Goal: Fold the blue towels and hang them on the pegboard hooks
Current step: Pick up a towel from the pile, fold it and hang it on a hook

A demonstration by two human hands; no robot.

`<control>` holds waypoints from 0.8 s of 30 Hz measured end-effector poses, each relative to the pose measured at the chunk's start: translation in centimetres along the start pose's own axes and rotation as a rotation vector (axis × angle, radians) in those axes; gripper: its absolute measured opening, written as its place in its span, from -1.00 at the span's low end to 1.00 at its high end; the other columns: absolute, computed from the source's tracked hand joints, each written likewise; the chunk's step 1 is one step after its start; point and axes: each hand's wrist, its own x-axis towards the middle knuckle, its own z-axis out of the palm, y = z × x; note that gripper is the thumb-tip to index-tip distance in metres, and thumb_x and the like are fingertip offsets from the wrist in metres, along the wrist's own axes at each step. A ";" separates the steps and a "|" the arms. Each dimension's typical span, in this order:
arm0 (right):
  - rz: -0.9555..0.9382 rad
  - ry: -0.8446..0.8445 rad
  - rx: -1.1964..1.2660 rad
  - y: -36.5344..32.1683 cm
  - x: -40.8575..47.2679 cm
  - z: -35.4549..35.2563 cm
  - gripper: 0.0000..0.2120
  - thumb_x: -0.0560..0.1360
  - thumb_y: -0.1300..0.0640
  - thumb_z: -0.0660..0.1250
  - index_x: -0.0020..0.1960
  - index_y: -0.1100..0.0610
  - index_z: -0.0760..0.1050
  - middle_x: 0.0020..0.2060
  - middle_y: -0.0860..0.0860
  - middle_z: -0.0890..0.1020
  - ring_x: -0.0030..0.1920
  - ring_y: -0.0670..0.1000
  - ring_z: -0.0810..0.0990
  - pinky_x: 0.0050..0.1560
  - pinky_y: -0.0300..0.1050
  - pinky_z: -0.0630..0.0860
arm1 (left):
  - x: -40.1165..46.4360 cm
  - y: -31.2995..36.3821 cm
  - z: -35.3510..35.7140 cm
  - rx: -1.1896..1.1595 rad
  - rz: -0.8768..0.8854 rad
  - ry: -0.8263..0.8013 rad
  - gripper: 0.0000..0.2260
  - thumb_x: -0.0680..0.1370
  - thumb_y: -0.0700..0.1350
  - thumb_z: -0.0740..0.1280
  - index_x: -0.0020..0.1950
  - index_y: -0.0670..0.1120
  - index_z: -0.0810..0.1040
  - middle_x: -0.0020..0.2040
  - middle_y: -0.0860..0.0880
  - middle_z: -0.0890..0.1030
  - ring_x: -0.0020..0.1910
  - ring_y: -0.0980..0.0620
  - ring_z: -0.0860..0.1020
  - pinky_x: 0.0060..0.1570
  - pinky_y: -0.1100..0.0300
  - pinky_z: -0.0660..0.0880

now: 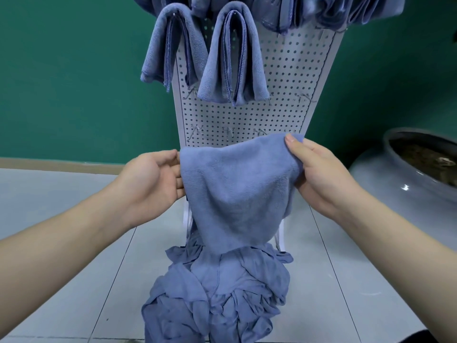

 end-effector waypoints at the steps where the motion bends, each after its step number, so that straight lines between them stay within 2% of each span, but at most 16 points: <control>1: 0.005 -0.018 0.000 0.0 -0.2 0.1 -0.65 0.68 0.05 0.28 0.27 0.30 0.59 0.22 0.26 0.66 0.11 0.09 0.66 0.32 0.10 0.53 | -0.1 0.0 0.0 0.021 0.005 -0.017 -0.65 0.71 -0.15 0.08 0.24 -0.23 0.62 0.16 -0.17 0.70 0.12 -0.12 0.64 0.35 -0.05 0.47; 3: 0.007 -0.056 0.001 0.1 -0.4 0.3 -0.68 0.66 0.07 0.31 0.28 0.27 0.60 0.21 0.21 0.68 0.10 0.06 0.67 0.24 0.03 0.57 | -0.1 0.0 0.1 0.078 0.027 -0.038 -0.68 0.70 -0.18 0.14 0.26 -0.25 0.63 0.14 -0.15 0.70 0.10 -0.09 0.65 0.35 -0.04 0.48; 6: -0.007 -0.080 0.013 0.2 -0.3 0.2 -0.73 0.65 0.13 0.33 0.29 0.24 0.60 0.16 0.16 0.71 0.07 0.04 0.67 0.12 -0.07 0.61 | 0.0 -0.1 0.1 0.126 0.055 -0.052 -0.74 0.70 -0.12 0.20 0.11 -0.21 0.65 -0.17 -0.03 0.68 -0.10 0.01 0.65 0.21 0.04 0.52; 8: -0.015 -0.080 0.020 0.2 -0.2 0.2 -0.73 0.66 0.14 0.31 0.30 0.23 0.59 0.15 0.16 0.70 0.08 0.05 0.67 0.11 -0.07 0.61 | 0.0 -0.2 0.1 0.130 0.067 -0.062 -0.73 0.68 -0.10 0.24 0.19 -0.24 0.64 -0.07 -0.06 0.69 -0.05 0.02 0.65 0.16 0.09 0.56; 11: -0.024 -0.084 0.013 0.2 -0.2 0.1 -0.72 0.69 0.14 0.26 0.32 0.23 0.58 0.16 0.16 0.71 0.09 0.05 0.69 0.05 -0.12 0.63 | 0.1 -0.4 0.0 0.169 0.071 -0.081 -0.65 0.59 -0.12 0.32 0.29 -0.30 0.61 0.12 -0.15 0.67 0.09 -0.01 0.63 0.20 0.09 0.59; 16: -0.051 -0.069 -0.016 0.0 -0.3 -0.2 -0.73 0.71 0.13 0.22 0.30 0.20 0.59 0.16 0.14 0.71 0.10 0.03 0.70 0.08 -0.16 0.63 | 0.1 -0.6 -0.3 0.169 0.052 -0.092 -0.67 0.52 -0.12 0.35 0.23 -0.25 0.64 0.10 -0.12 0.70 0.06 0.00 0.64 0.23 0.06 0.56; 20: -0.070 -0.023 -0.040 -0.5 -0.1 -0.7 -0.73 0.71 0.10 0.22 0.29 0.19 0.59 0.16 0.15 0.71 0.10 0.05 0.68 0.16 -0.01 0.56 | 0.3 -0.4 -0.6 0.183 0.024 -0.114 -0.67 0.61 -0.16 0.31 0.31 -0.30 0.59 0.26 -0.15 0.67 0.26 -0.06 0.63 0.23 0.09 0.60; 22: -0.075 0.009 -0.051 -0.9 0.1 -1.0 -0.74 0.71 0.08 0.23 0.27 0.17 0.60 0.09 0.13 0.70 0.07 0.08 0.65 0.11 0.03 0.50 | 0.2 -0.4 -0.6 0.210 0.034 -0.107 -0.69 0.60 -0.17 0.32 0.27 -0.31 0.61 0.22 -0.17 0.69 0.22 -0.05 0.66 0.16 0.13 0.62; 24: -0.083 0.026 -0.040 -1.2 0.0 -1.3 -0.75 0.72 0.10 0.21 0.25 0.15 0.61 0.04 0.06 0.72 0.04 0.03 0.68 0.03 -0.08 0.55 | 0.0 -0.6 -0.6 0.254 0.060 -0.053 -0.79 0.59 -0.18 0.34 0.14 -0.28 0.65 0.12 -0.14 0.73 0.08 0.00 0.69 0.12 0.16 0.60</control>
